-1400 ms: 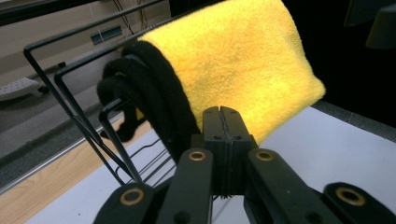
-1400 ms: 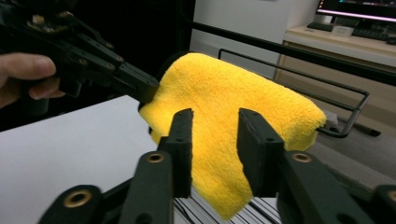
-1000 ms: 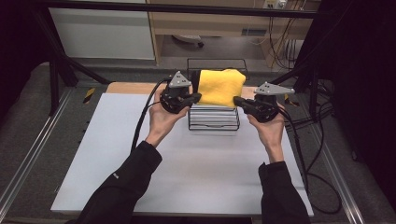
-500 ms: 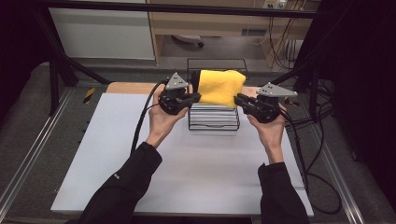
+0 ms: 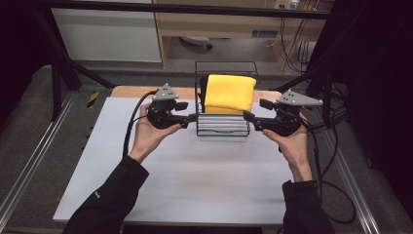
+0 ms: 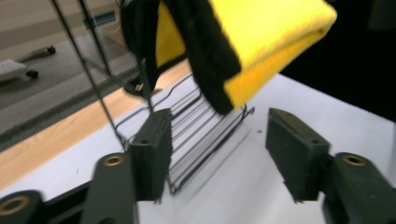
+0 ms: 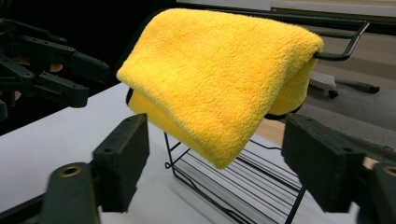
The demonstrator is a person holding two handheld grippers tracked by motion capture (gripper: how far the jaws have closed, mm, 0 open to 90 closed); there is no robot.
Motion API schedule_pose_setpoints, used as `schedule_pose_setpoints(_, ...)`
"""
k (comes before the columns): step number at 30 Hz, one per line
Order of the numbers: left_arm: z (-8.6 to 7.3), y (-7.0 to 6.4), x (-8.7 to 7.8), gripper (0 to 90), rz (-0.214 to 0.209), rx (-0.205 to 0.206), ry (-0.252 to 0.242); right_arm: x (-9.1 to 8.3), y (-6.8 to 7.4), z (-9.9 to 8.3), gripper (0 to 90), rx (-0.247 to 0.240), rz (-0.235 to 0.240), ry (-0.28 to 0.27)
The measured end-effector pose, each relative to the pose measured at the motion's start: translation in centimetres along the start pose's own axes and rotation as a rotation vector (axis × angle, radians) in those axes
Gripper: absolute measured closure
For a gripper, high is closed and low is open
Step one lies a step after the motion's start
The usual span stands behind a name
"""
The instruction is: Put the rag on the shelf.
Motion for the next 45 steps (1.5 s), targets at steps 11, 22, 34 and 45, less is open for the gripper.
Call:
schedule_pose_setpoints(11, -5.8, 0.3, -3.0, 17.6, 0.029, -0.017, 0.050, -0.3, 0.7, -2.8, 5.0, -0.001, -0.002, 0.039)
schedule_pose_setpoints(22, -13.1, 0.9, -4.8, 9.7, 0.070, -0.082, 0.095, -0.3, 0.7, -7.5, 1.3, 0.041, 0.020, 0.109)
schedule_pose_setpoints(34, -18.8, 2.0, -6.9, 9.8, 0.130, -0.116, 0.114, -0.1, 0.6, -14.3, 0.7, 0.051, 0.051, 0.205)
schedule_pose_setpoints(45, -21.6, 2.5, -8.6, 9.9, 0.140, -0.154, 0.106, -1.3, -0.5, -18.4, 0.7, 0.057, 0.072, 0.260)
Point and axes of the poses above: each handheld gripper's, and its own axes: x roughly forward along the jaws, z roughly out of its top, y roughly to its left, the point moved 5 cm from there along x, roughly forward along the jaws, and after that the axes turned 8 degrees about -z, right-handed, at the moved point
